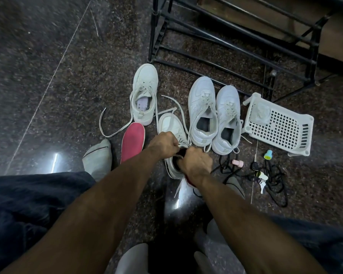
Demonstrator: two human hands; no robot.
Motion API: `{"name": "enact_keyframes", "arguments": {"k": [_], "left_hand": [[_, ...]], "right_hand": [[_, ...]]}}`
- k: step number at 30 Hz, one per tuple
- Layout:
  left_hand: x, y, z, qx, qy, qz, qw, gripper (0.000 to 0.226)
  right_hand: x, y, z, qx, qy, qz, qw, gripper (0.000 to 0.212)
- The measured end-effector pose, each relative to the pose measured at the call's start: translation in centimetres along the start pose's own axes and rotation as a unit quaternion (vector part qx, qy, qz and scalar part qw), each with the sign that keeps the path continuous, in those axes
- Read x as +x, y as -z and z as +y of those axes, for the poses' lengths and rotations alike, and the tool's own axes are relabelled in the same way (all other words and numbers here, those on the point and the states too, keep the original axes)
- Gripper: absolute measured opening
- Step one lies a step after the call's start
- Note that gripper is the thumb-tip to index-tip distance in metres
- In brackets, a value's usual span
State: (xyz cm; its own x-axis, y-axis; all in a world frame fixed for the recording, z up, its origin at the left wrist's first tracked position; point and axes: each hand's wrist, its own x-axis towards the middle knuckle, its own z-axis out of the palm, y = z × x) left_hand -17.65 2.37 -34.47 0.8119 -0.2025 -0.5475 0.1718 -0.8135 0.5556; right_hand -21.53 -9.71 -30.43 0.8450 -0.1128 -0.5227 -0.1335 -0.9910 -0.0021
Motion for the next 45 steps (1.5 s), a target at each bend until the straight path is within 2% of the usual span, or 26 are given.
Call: {"name": "enact_keyframes", "arguments": {"k": [8, 14, 19, 25, 27, 30, 32, 35, 41, 45], "left_hand": [[0.4, 0.0, -0.1, -0.007, -0.004, -0.014, 1.0, 0.034], [0.1, -0.1, 0.1, -0.01, 0.004, -0.013, 1.0, 0.04], [0.2, -0.5, -0.2, -0.006, 0.009, -0.007, 1.0, 0.037], [0.8, -0.7, -0.6, -0.01, 0.002, -0.012, 1.0, 0.032], [0.7, -0.7, -0.6, -0.015, 0.0, -0.016, 1.0, 0.028], [0.6, -0.4, -0.3, -0.027, 0.001, -0.019, 0.999, 0.008], [0.5, -0.3, 0.0, -0.03, 0.003, -0.024, 0.999, 0.007], [0.3, -0.4, 0.1, -0.025, 0.009, -0.026, 0.999, 0.011], [0.3, -0.4, 0.0, -0.025, 0.009, -0.02, 0.999, 0.009], [0.6, -0.6, -0.3, -0.019, 0.008, -0.02, 1.0, 0.021]], "right_hand": [[-2.2, -0.3, 0.8, -0.009, 0.017, 0.008, 1.0, 0.049], [-2.9, 0.1, 0.5, 0.026, -0.012, 0.013, 1.0, 0.028], [-1.8, 0.4, -1.1, 0.04, -0.021, 0.007, 0.999, 0.026], [-1.2, 0.4, -1.3, 0.006, 0.011, -0.01, 1.0, 0.025], [-2.0, 0.2, -0.6, 0.014, 0.025, -0.013, 0.999, 0.034], [-4.0, -0.3, 0.6, -0.028, 0.05, -0.034, 0.998, 0.072], [-4.8, -0.6, 1.3, -0.026, 0.032, -0.031, 0.999, 0.08], [-5.0, -0.8, 1.7, 0.021, 0.006, -0.013, 1.0, 0.07], [-3.5, -1.6, 1.0, 0.09, 0.022, 0.035, 0.995, 0.052], [-2.0, -2.0, 0.7, 0.078, 0.049, 0.043, 0.995, 0.043]]}}
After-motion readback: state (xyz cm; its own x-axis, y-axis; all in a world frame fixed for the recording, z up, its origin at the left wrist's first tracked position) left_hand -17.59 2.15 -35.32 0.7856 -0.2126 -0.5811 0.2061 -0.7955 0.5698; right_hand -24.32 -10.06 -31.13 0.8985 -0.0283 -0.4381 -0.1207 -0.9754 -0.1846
